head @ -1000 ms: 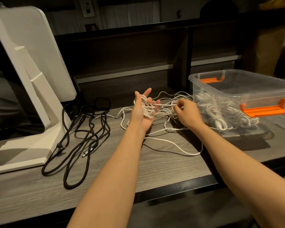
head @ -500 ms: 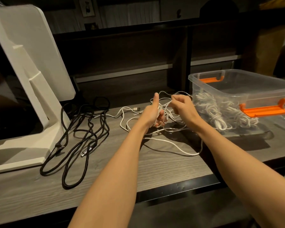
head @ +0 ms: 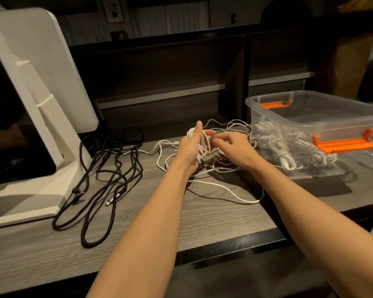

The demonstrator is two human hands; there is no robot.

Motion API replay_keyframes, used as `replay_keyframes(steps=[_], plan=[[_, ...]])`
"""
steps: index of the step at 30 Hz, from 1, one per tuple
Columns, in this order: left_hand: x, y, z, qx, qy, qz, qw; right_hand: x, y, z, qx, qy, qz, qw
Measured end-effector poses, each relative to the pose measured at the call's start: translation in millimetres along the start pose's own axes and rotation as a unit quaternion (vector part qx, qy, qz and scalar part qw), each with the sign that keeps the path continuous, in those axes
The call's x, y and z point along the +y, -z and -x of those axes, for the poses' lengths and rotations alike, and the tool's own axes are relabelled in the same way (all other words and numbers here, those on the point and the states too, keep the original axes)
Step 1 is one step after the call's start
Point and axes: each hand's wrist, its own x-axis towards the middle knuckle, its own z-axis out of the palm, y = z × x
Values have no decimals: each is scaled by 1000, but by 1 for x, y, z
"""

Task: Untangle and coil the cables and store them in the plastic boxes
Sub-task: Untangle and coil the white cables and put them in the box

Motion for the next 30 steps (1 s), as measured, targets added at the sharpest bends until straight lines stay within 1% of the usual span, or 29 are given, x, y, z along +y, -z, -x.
replay_keyframes(steps=[2,4,7,9,11,13,16,17,18,20,22,24,28,30], plan=[[0,0,1,-3,-1,-10,1000,-4,-1,1,-39,4,-45,998],[-1,1,0,-4,1,-24,1000,-2,0,2,-51,17,-58,997],[-2,3,-4,9,2,-50,999,0,2,1,-10,31,-73,997],[-4,2,-6,23,-3,-73,997,0,2,0,18,18,-97,995],[-4,2,-4,9,10,-49,999,0,2,-1,27,-1,-151,988],[-2,4,-3,-44,47,13,998,0,3,-3,42,-3,-173,984],[4,6,1,-160,129,49,977,0,4,-4,65,8,-128,990],[4,5,2,-196,142,51,969,0,4,-3,64,10,-105,992],[4,4,3,-221,143,49,964,0,4,-2,53,9,-77,996],[2,3,3,-237,136,49,961,3,3,-1,10,2,-11,1000],[-1,4,0,-214,138,56,965,5,5,-2,-35,-3,42,998],[-4,6,-3,-175,128,53,975,6,8,-3,-74,-5,60,995],[-5,5,-8,-49,104,54,992,-2,9,2,-164,2,20,986],[-7,5,-13,22,109,24,994,-5,8,3,-181,4,5,983]])
